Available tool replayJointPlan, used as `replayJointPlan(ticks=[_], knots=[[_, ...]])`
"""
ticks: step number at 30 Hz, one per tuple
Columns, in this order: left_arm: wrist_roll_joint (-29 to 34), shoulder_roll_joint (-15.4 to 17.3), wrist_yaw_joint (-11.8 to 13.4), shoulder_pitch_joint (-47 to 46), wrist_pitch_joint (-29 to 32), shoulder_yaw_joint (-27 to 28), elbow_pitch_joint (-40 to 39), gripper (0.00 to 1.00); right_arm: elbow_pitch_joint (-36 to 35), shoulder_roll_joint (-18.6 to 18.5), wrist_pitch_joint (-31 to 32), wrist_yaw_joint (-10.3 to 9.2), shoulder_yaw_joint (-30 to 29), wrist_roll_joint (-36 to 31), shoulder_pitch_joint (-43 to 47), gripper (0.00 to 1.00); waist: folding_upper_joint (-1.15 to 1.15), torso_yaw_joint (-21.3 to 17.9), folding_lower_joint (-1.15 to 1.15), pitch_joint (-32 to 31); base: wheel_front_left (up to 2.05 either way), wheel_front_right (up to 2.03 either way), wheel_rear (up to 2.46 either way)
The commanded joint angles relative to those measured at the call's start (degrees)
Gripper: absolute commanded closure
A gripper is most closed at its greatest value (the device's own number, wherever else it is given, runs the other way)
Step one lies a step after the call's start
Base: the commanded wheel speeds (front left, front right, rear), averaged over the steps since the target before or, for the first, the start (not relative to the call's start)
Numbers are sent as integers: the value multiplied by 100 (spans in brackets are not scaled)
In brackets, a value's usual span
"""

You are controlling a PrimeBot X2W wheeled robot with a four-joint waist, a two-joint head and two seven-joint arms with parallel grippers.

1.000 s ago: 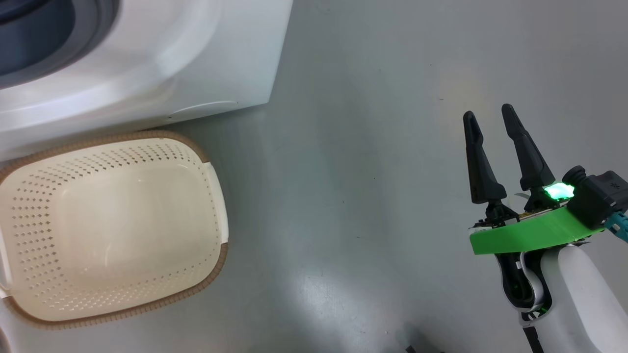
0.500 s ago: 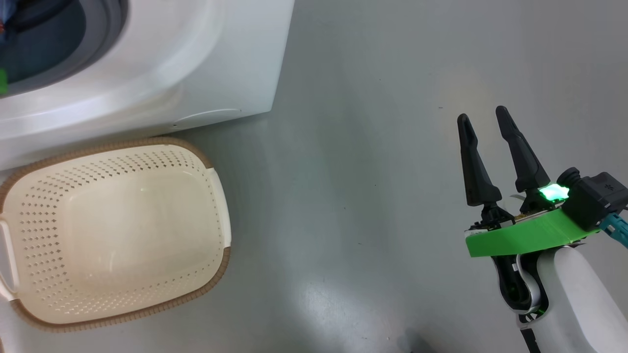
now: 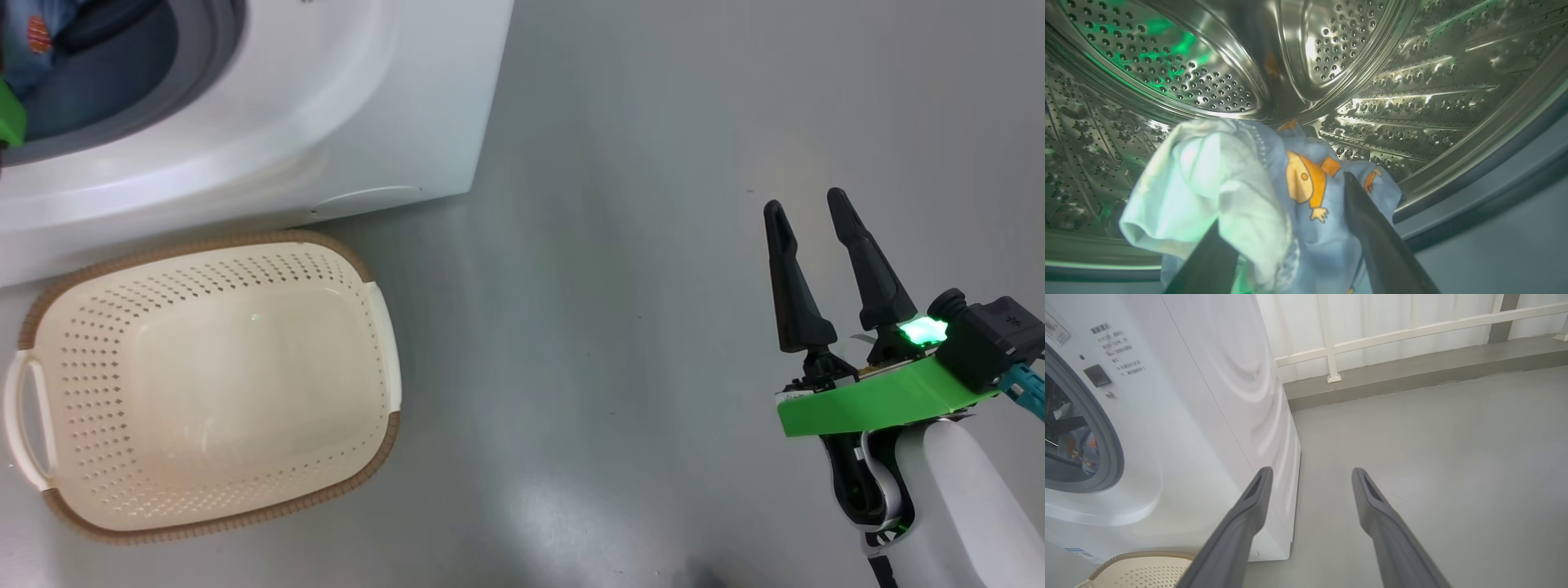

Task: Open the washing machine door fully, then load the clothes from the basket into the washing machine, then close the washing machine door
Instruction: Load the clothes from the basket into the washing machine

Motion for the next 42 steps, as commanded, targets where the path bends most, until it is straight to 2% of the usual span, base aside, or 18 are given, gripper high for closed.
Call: replayJointPlan(ticks=[1, 13, 20, 30, 34, 42], knots=[[-118, 263, 3, -29, -65, 2, -98, 0, -122, -45, -46, 26, 71, -78, 130, 0, 0, 36, 0, -54, 0, 0, 0], [-751, 345, 3, 239, -116, -610, -311, 0, -126, -86, -46, 26, 42, -80, 199, 0, 0, 164, 0, -192, 0, 0, 0], [-1129, 444, 3, 494, -347, -888, -495, 0, -107, -130, -46, 26, 9, -73, 266, 0, 0, 247, 0, -349, 0, 0, 0], [-1570, 467, 3, 1053, -738, -1005, -731, 0, -81, -251, -46, 26, -15, -85, 388, 0, 0, 418, 0, -735, 0, 0, 0], [-1666, 414, 4, 1382, -798, -886, -984, 0, -54, -327, -46, 26, -35, -80, 478, 0, 0, 498, 0, -963, 0, 0, 0], [-1407, 215, 354, 2513, -804, 189, -2396, 0, -10, -454, -46, 26, -86, -57, 667, 0, 0, 653, 0, -1445, 0, 0, 0]])
